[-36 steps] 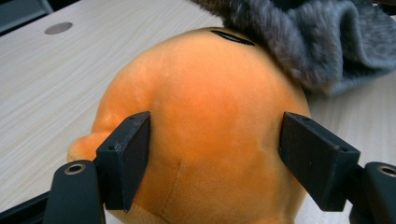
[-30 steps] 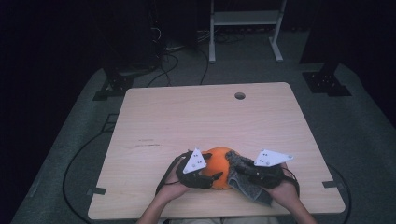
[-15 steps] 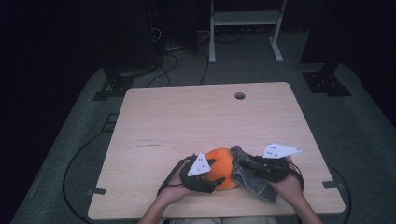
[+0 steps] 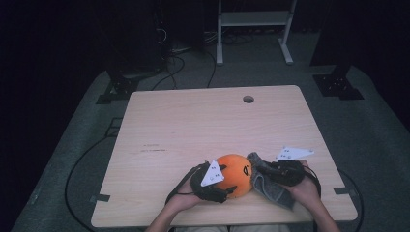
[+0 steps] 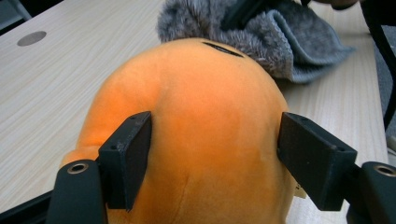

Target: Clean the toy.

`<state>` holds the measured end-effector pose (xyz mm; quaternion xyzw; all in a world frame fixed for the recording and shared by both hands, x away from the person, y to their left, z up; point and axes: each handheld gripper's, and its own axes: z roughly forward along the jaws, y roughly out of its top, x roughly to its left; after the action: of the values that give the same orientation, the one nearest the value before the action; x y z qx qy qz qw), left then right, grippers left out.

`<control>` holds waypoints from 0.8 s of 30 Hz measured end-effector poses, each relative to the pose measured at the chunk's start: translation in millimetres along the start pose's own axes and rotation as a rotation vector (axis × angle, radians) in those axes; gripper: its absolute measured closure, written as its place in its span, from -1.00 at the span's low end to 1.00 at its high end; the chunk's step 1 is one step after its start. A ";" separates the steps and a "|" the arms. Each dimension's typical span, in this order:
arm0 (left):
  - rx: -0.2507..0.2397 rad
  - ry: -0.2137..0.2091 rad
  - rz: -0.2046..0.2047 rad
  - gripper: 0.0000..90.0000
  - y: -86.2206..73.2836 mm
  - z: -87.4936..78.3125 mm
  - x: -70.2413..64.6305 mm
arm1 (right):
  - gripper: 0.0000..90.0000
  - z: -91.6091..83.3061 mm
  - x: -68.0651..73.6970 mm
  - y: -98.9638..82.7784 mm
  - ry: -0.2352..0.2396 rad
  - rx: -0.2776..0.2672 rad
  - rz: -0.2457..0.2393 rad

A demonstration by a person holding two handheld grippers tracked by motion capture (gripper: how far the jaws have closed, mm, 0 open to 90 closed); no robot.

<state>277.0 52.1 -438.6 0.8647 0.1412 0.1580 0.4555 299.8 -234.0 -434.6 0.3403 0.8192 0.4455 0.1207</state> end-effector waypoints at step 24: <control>-0.019 -0.001 0.012 -0.47 1.3 0.2 -3.8 | 0.64 10.5 26.7 19.1 0.021 -0.047 -0.062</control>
<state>273.7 49.8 -438.2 0.8612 0.1343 0.1614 0.4629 293.9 -202.3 -422.3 0.3072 0.8198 0.4643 0.1339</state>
